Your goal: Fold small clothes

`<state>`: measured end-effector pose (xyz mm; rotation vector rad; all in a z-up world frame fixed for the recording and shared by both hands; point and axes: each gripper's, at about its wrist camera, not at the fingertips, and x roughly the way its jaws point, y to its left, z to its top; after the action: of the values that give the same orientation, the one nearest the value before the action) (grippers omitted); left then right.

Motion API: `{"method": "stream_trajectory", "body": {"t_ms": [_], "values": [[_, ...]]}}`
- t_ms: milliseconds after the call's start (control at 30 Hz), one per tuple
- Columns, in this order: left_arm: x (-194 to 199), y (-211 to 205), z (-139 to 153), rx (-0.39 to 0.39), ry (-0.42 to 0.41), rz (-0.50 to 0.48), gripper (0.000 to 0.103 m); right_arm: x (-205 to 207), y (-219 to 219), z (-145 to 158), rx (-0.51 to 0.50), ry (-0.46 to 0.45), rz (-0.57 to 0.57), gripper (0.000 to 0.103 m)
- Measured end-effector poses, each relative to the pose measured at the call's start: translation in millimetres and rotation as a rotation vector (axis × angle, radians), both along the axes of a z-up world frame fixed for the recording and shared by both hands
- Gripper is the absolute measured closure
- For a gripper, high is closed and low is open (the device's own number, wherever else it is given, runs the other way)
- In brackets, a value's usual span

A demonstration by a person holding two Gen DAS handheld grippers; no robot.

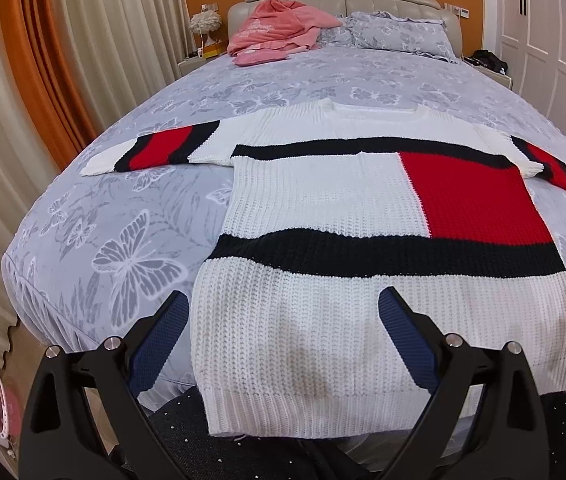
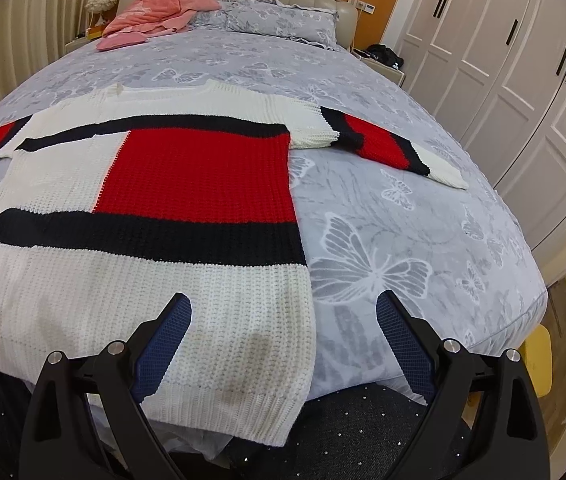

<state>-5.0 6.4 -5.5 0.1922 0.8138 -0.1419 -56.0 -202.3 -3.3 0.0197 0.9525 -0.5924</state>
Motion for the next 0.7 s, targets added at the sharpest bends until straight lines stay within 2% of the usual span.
{"method": "stream_trajectory", "body": {"t_ms": [700], "values": [[-0.2,-0.4,-2.1,0.002,0.002,0.003,0.009,0.1,3.8,-0.9,-0.007,-0.003,0.007,0.011]]}}
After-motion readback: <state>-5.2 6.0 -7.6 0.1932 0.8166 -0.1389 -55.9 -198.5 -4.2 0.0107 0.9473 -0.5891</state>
